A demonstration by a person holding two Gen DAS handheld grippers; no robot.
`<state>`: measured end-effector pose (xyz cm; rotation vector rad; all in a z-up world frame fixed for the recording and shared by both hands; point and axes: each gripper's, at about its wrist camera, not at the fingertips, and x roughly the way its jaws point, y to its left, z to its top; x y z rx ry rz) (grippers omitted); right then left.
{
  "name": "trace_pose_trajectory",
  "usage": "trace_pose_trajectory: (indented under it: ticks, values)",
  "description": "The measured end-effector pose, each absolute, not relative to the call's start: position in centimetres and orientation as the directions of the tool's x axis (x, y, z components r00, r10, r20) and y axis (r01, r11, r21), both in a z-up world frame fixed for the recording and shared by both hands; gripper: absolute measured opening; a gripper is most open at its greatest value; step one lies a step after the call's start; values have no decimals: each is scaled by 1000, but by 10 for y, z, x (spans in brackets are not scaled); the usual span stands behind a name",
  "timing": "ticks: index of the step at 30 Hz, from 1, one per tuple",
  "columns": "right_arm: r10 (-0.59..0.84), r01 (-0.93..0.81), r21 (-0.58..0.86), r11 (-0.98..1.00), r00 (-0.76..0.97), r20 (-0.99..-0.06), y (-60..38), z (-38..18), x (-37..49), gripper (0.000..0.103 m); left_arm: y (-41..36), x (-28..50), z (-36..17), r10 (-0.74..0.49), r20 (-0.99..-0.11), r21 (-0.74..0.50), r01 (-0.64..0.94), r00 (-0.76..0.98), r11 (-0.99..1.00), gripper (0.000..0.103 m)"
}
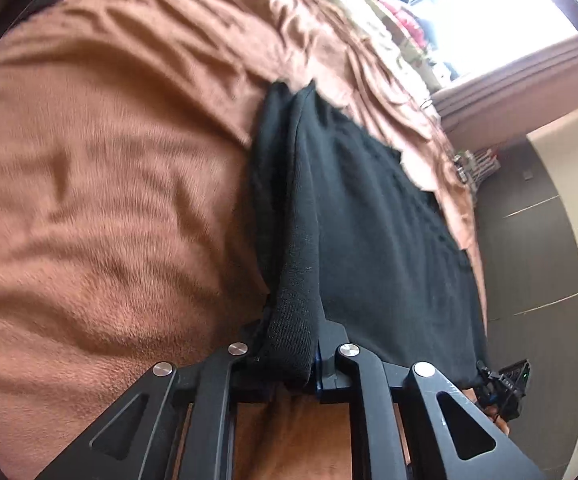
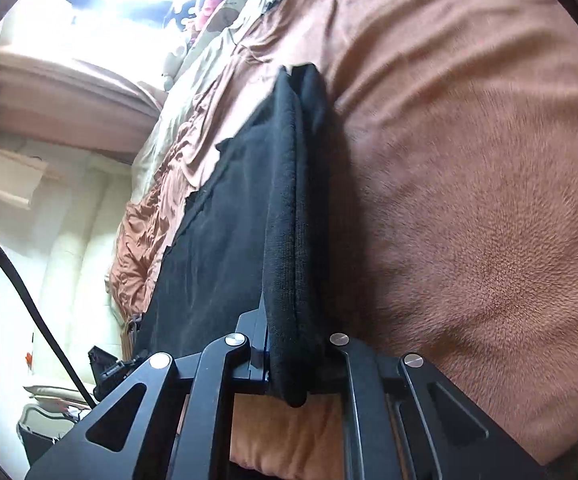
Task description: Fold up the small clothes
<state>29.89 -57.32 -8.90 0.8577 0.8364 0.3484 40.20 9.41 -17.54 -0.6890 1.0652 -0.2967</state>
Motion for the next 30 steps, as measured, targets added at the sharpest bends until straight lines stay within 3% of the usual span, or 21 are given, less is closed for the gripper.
trace_pose_trajectory:
  ticks: [18,26,30]
  values:
    - [576,-23,685,728,563,-593,-544,-50,285,7,124,334,-151,-569,-623,-705,-69,537,706,11]
    - [513,1,617,787,553,-656,-541,-44,276,7,125,298,-162,-575,-607,-717,-67,548,694,11]
    - [442,50,545,837,527,-726,-538,-36,275,12,123,290,-169,-566,-611,-715,-78,553,695,12]
